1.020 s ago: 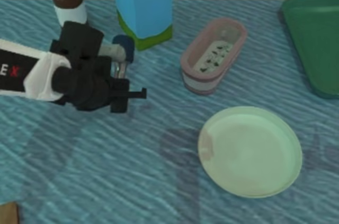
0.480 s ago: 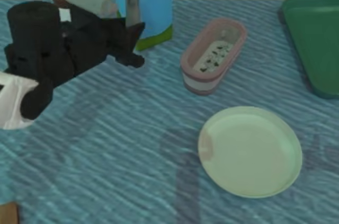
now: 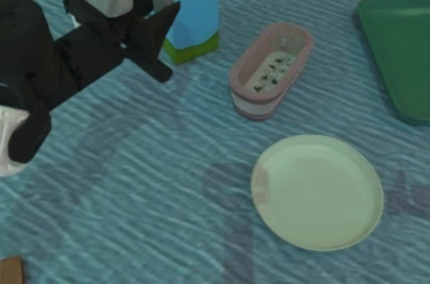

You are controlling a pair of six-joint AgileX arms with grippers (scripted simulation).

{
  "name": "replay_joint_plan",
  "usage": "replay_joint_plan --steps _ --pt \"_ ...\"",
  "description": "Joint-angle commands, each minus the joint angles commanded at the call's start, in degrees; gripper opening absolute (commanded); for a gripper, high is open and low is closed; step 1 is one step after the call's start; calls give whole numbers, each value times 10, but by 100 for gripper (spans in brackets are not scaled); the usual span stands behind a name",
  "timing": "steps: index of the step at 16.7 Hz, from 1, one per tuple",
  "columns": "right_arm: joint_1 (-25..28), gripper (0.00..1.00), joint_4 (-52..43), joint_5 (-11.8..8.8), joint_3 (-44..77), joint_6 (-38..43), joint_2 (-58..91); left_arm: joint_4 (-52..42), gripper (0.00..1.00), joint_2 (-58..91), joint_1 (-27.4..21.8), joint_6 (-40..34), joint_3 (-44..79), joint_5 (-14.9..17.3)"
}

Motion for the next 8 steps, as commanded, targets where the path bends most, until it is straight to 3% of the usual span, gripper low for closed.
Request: replay_joint_plan --steps 4,8 --pt "0 100 0 0 0 0 0 -2 0 1 -12 0 4 -10" --pt "0 100 0 0 0 0 0 -4 0 -5 -81 -1 10 -84"
